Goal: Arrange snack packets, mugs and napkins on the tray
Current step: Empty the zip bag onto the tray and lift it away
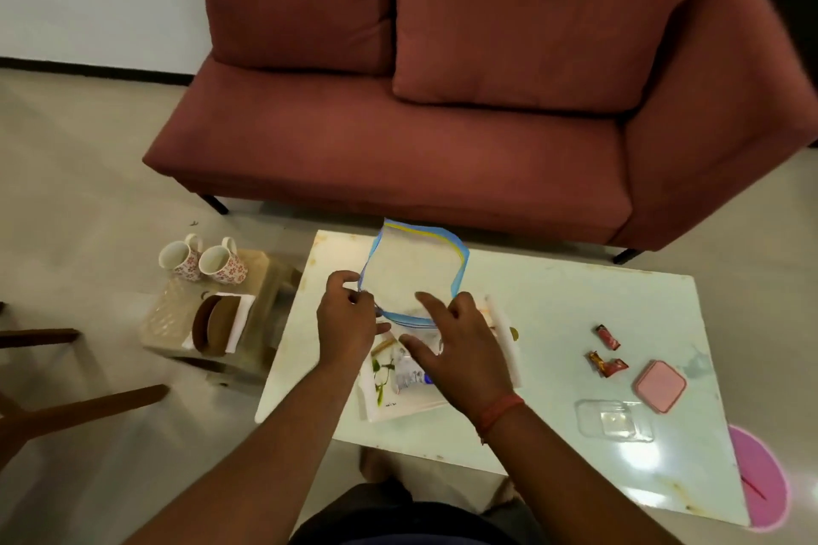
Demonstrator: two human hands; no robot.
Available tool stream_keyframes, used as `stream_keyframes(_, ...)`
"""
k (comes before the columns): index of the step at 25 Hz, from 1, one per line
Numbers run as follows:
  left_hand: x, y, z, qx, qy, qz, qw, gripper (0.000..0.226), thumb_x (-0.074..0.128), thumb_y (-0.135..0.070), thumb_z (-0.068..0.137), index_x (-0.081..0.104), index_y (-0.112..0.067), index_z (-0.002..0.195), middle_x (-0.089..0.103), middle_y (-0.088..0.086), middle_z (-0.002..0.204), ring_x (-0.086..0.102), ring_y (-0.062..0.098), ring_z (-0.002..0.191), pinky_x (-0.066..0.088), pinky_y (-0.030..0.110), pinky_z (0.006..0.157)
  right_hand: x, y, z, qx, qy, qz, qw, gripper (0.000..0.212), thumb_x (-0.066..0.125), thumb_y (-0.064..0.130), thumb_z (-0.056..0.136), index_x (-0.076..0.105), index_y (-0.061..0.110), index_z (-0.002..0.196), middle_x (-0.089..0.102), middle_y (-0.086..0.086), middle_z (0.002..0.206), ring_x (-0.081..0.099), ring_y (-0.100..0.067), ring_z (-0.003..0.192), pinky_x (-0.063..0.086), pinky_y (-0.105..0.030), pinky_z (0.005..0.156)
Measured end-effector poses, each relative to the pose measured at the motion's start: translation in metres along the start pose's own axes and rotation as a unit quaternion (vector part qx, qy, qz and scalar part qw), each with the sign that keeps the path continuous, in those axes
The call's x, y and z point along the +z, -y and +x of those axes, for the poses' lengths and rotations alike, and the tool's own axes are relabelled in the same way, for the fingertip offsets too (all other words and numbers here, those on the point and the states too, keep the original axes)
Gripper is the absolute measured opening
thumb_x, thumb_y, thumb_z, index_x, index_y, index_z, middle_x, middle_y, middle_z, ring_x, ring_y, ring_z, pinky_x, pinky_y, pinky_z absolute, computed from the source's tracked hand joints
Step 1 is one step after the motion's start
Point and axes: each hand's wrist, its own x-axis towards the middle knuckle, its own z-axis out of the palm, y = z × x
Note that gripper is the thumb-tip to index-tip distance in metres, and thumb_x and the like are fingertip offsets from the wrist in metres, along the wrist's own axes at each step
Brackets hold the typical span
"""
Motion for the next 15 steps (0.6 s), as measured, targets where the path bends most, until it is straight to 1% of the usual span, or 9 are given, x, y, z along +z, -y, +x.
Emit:
stream_keyframes(2, 0.02, -0.013, -0.022, -0.011, -0.004, -0.061, 0.998, 0.025, 0.05, -0.003, 0.098, 0.049, -0.019, 0.117, 0.062, 0.006, 0.092, 0.071, 0.026, 0.087, 0.063, 0.048, 0.069, -0.019, -0.01, -0.004, -0.013, 0.008, -0.068, 0.998, 0.049, 0.061, 0.05, 0.09, 0.051, 0.032, 0.135, 0.046, -0.002, 0.11, 0.056, -0.016, 0.094, 0.054, -0.026, 0.079)
stream_keyframes(4, 0.032, -0.019, -0.039, -0.009, -0.013, -0.095, 0.995, 0.026, 0.05, -0.004, 0.098, 0.049, -0.021, 0.118, 0.063, 0.006, 0.093, 0.071, 0.025, 0.088, 0.063, 0.049, 0.069, -0.037, -0.024, -0.002, -0.008, -0.028, -0.064, 0.998, 0.026, 0.069, 0.033, 0.089, 0.065, 0.023, 0.113, 0.046, -0.004, 0.1, 0.057, -0.02, 0.084, 0.053, -0.028, 0.07)
stream_keyframes(6, 0.036, -0.023, -0.056, 0.002, -0.029, -0.116, 0.993, 0.028, 0.051, -0.006, 0.097, 0.048, -0.023, 0.12, 0.064, 0.008, 0.098, 0.071, 0.025, 0.089, 0.063, 0.049, 0.068, -0.058, -0.04, -0.002, -0.037, -0.077, -0.046, 0.995, 0.006, 0.071, 0.018, 0.087, 0.066, 0.015, 0.088, 0.043, -0.002, 0.091, 0.051, -0.019, 0.077, 0.047, -0.028, 0.062)
stream_keyframes(7, 0.035, -0.023, -0.059, 0.007, -0.038, -0.113, 0.993, 0.031, 0.052, -0.006, 0.096, 0.049, -0.025, 0.121, 0.063, 0.009, 0.1, 0.071, 0.025, 0.091, 0.063, 0.049, 0.069, -0.066, -0.046, -0.001, -0.059, -0.09, -0.036, 0.993, 0.009, 0.07, 0.012, 0.087, 0.062, 0.013, 0.081, 0.044, -0.002, 0.091, 0.048, -0.019, 0.077, 0.044, -0.026, 0.062)
stream_keyframes(9, 0.03, -0.022, -0.065, 0.026, -0.059, -0.087, 0.994, 0.041, 0.053, -0.005, 0.092, 0.05, -0.03, 0.125, 0.06, 0.011, 0.105, 0.068, 0.026, 0.096, 0.063, 0.048, 0.073, -0.085, -0.053, -0.003, -0.116, -0.089, -0.007, 0.989, 0.015, 0.063, 0.001, 0.087, 0.056, 0.011, 0.078, 0.051, -0.003, 0.094, 0.048, -0.019, 0.08, 0.042, -0.025, 0.068)
stream_keyframes(12, 0.015, -0.021, -0.063, 0.082, -0.091, -0.008, 0.992, 0.061, 0.053, -0.006, 0.089, 0.044, -0.04, 0.139, 0.053, 0.006, 0.125, 0.063, 0.021, 0.104, 0.06, 0.046, 0.084, -0.109, -0.058, -0.007, -0.161, -0.088, 0.016, 0.983, 0.019, 0.055, -0.005, 0.088, 0.054, 0.013, 0.082, 0.056, -0.003, 0.089, 0.05, -0.02, 0.081, 0.047, -0.032, 0.07)
stream_keyframes(13, 0.01, -0.024, -0.066, 0.114, -0.097, 0.026, 0.988, 0.06, 0.052, -0.007, 0.093, 0.044, -0.039, 0.143, 0.05, 0.004, 0.13, 0.06, 0.018, 0.108, 0.058, 0.042, 0.088, -0.116, -0.059, -0.008, -0.162, -0.089, 0.026, 0.982, 0.019, 0.055, -0.005, 0.088, 0.053, 0.012, 0.081, 0.056, -0.002, 0.087, 0.05, -0.021, 0.079, 0.047, -0.036, 0.069)
stream_keyframes(14, 0.004, -0.025, -0.067, 0.157, -0.094, 0.064, 0.981, 0.05, 0.051, -0.013, 0.097, 0.047, -0.034, 0.143, 0.048, 0.003, 0.13, 0.057, 0.017, 0.11, 0.055, 0.038, 0.092, -0.124, -0.061, -0.008, -0.156, -0.093, 0.039, 0.983, 0.018, 0.055, -0.005, 0.088, 0.053, 0.012, 0.081, 0.056, -0.002, 0.085, 0.051, -0.022, 0.078, 0.048, -0.039, 0.068)
stream_keyframes(15, -0.001, -0.027, -0.07, 0.199, -0.075, 0.102, 0.972, 0.038, 0.049, -0.027, 0.101, 0.054, -0.028, 0.139, 0.047, 0.003, 0.128, 0.054, 0.016, 0.112, 0.053, 0.037, 0.094, -0.131, -0.063, -0.006, -0.142, -0.099, 0.056, 0.983, 0.018, 0.056, -0.005, 0.087, 0.054, 0.012, 0.081, 0.056, -0.001, 0.083, 0.052, -0.021, 0.076, 0.048, -0.04, 0.067)
